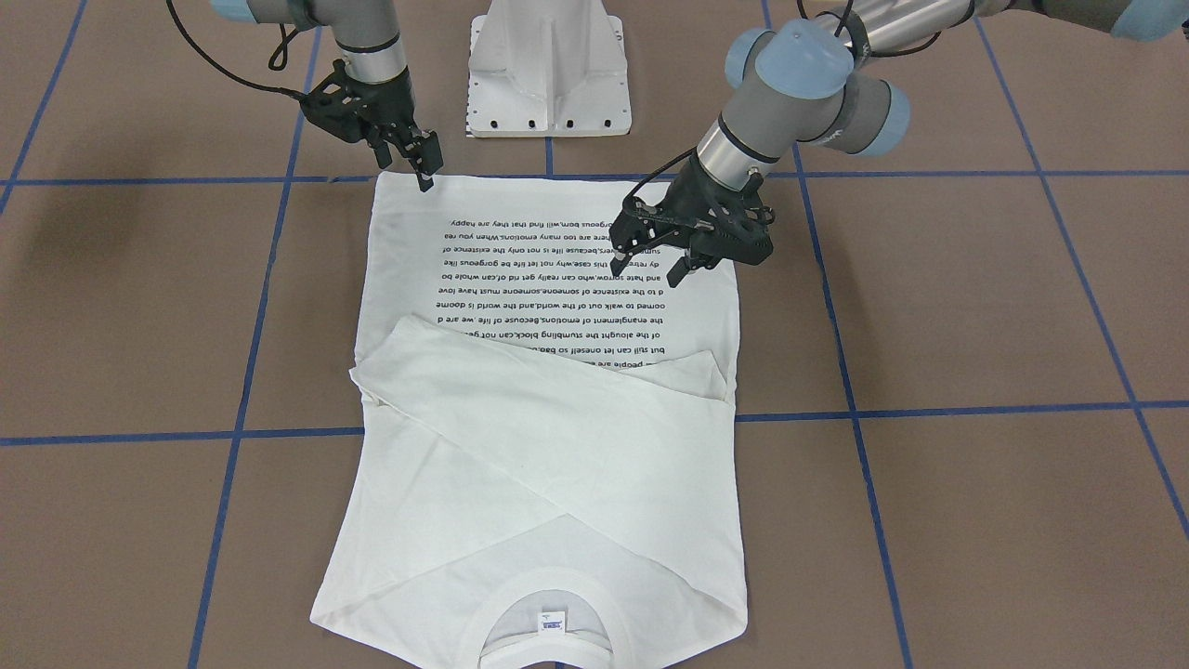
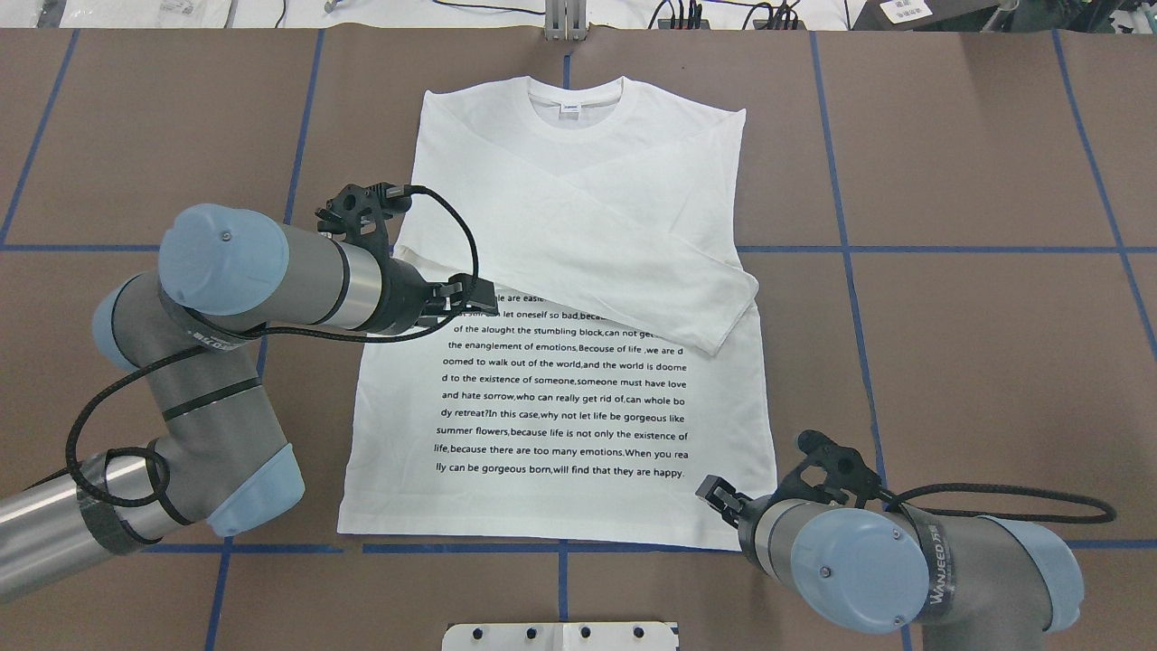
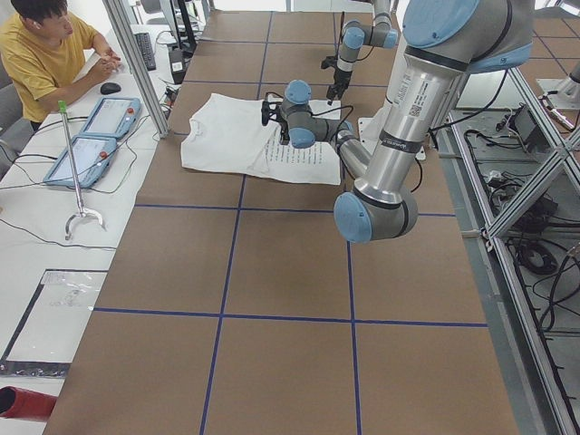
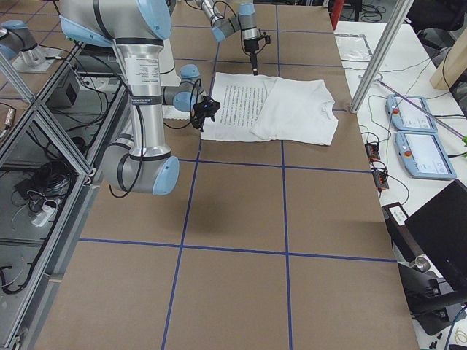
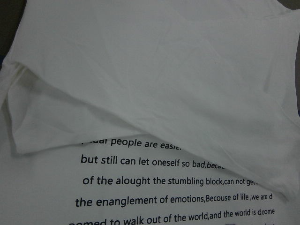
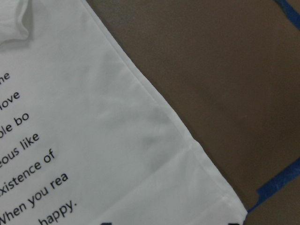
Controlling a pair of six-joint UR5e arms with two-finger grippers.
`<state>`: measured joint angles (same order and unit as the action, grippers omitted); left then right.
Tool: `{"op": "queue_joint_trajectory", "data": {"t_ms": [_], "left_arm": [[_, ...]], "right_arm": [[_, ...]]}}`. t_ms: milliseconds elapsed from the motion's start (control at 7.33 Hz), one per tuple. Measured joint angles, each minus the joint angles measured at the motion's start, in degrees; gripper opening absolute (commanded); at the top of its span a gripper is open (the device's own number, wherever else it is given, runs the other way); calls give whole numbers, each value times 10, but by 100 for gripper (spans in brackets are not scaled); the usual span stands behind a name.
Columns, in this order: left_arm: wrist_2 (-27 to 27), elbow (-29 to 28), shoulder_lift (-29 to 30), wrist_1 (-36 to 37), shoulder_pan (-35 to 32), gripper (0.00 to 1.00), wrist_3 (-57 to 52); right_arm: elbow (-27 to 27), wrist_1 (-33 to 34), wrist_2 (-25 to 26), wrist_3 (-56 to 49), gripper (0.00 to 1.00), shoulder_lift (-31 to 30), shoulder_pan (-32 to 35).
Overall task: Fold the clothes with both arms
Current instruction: 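Move both grippers to the shirt hem corners nearest the robot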
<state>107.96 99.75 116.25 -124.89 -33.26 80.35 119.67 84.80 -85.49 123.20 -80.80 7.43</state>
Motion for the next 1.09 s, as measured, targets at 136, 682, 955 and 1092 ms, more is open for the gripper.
{"op": "queue_joint_trajectory", "data": {"t_ms": [136, 682, 955, 1092], "left_arm": [[0, 0, 0, 0, 0, 87, 1], [-1, -1, 1, -1, 0, 88, 4], [-2, -1, 1, -1, 0, 88, 6], [-2, -1, 1, -1, 0, 88, 6]], "right_arm": [[-1, -1, -1, 8, 78, -10, -1], [3, -3, -12, 30, 66, -32, -3], [3, -3, -22, 30, 66, -32, -4], [3, -3, -26, 30, 64, -33, -5]]}}
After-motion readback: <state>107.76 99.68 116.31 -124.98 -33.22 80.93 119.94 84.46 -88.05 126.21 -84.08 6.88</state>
